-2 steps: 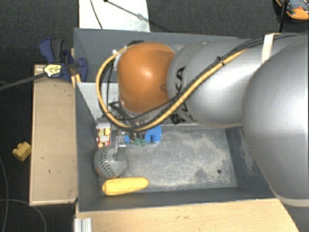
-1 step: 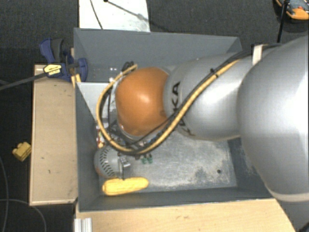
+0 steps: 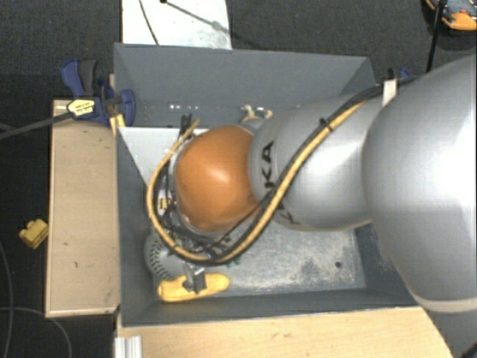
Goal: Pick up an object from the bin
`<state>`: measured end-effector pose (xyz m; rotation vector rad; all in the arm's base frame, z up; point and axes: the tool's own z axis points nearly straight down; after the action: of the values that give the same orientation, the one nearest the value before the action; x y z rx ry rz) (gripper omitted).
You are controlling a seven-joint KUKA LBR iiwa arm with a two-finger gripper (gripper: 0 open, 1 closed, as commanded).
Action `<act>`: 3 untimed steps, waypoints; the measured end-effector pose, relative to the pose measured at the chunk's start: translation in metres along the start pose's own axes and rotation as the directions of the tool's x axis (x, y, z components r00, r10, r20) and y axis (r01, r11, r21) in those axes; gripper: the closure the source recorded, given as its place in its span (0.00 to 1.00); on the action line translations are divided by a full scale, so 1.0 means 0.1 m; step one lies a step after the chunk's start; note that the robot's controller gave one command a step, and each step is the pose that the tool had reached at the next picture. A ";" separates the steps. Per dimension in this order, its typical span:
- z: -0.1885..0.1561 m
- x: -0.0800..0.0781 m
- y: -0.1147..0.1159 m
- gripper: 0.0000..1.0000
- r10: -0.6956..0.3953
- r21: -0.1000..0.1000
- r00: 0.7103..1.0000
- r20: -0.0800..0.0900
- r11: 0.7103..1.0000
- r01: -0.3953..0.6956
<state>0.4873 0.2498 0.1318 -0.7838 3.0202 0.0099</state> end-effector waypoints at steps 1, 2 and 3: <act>0.05 0.04 -0.06 0.00 -0.047 0.001 0.999 0.006 0.999 0.047; 0.42 -0.02 -0.05 0.00 -0.293 0.012 0.955 0.032 0.956 0.293; 0.34 -0.02 -0.05 1.00 -0.293 0.012 0.955 0.031 0.956 0.293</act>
Offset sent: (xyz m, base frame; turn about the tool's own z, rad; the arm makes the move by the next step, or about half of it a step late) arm -0.0114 -0.0071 -0.0618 -0.3118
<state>0.4925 0.2469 0.0975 -1.2099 2.8395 0.0069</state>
